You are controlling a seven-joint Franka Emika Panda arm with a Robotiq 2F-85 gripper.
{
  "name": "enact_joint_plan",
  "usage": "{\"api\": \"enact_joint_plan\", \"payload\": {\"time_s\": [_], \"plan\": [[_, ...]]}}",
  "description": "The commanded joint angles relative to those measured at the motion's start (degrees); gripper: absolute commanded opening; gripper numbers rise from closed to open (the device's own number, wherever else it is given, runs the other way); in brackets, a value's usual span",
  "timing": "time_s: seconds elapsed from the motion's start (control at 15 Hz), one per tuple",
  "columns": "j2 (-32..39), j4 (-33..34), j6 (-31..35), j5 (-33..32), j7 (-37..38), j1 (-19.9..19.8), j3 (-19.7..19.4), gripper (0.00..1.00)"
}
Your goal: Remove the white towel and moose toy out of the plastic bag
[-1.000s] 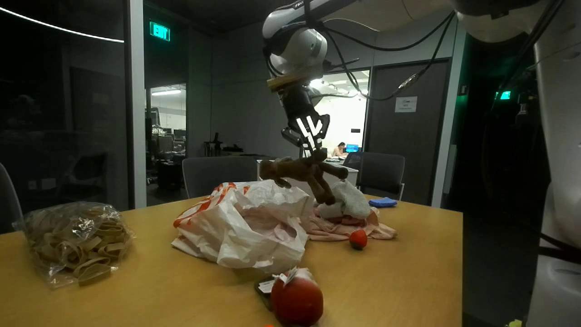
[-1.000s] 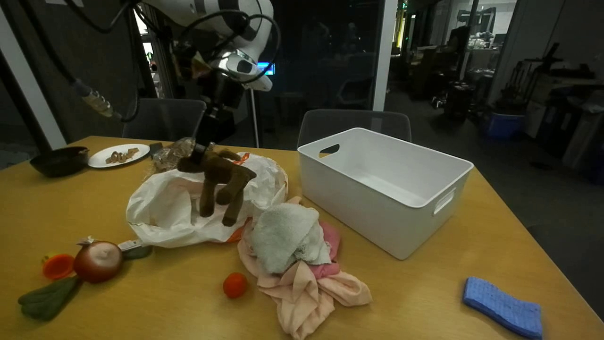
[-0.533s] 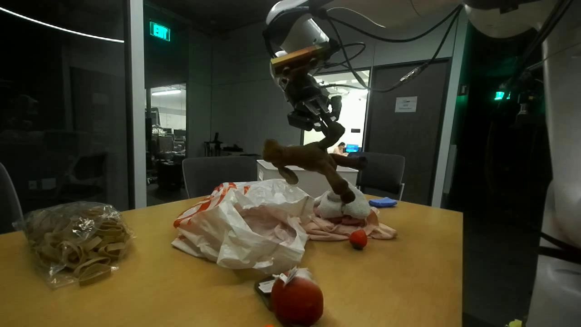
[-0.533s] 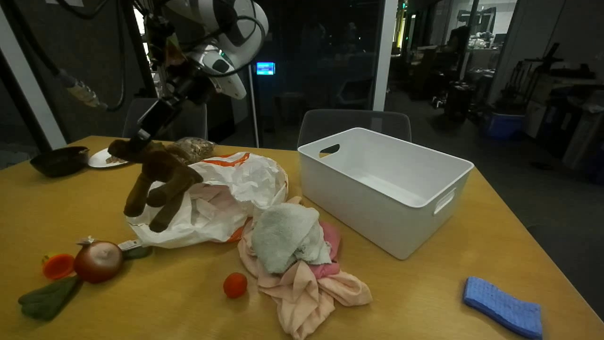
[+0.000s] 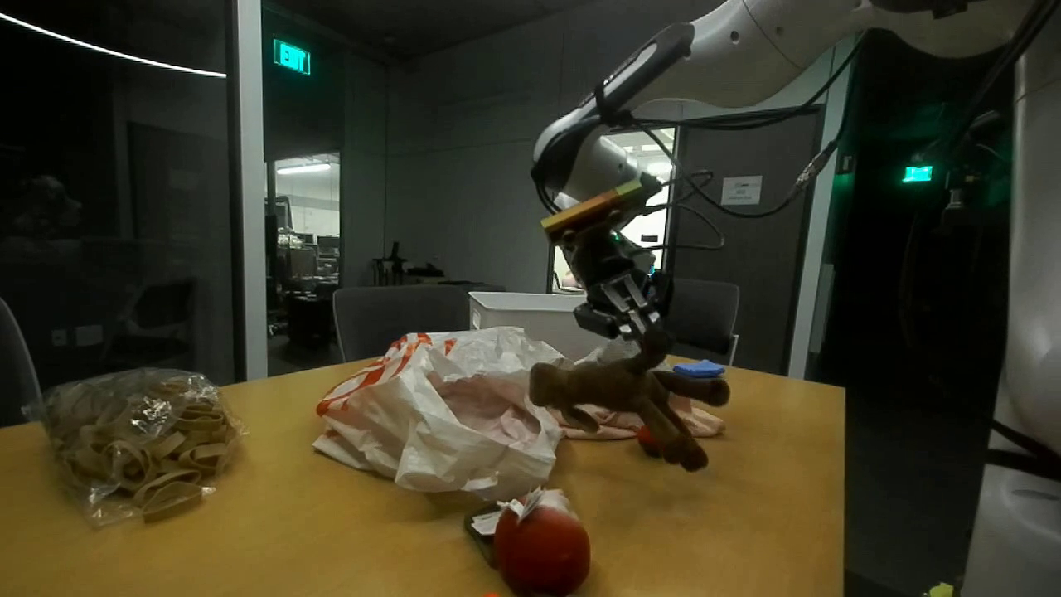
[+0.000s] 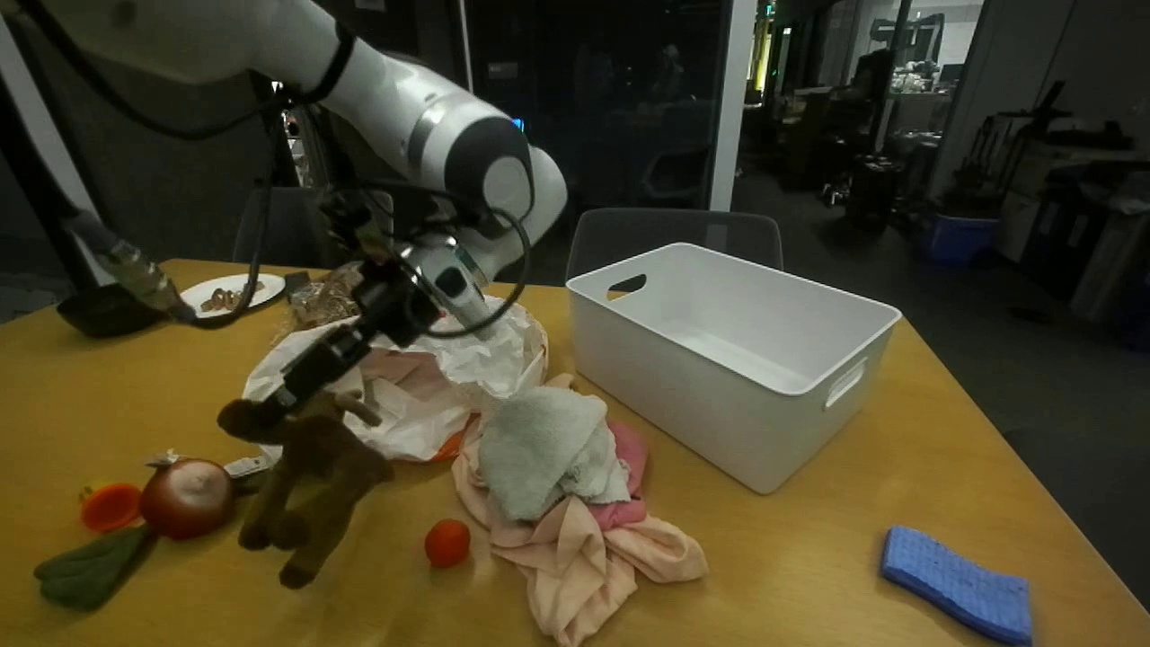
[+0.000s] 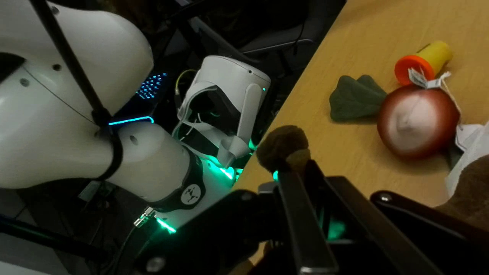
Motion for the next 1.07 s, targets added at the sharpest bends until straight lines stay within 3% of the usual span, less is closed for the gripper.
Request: {"api": "enact_joint_plan", "payload": {"time_s": [0.0, 0.07, 0.13, 0.27, 0.53, 0.8, 1.0], "plan": [[-4.12, -8.5, 8.01, 1.37, -2.78, -2.09, -1.26, 0.03], [-4.2, -9.28, 9.37, 1.12, -3.22, -2.49, -1.45, 0.13], [-4.17, -9.66, 9.82, 0.84, -3.47, -2.9, -1.67, 0.38], [-5.11, -9.91, 10.02, 0.92, -3.13, -3.27, -1.7, 0.42], [-15.04, -12.43, 10.45, -2.96, -0.54, -2.25, -0.04, 0.71], [-24.75, -10.24, 6.57, -8.31, 2.89, -1.43, 5.05, 0.99], [-30.6, -5.93, 0.88, -11.89, 4.52, -0.68, 10.18, 1.0]]}}
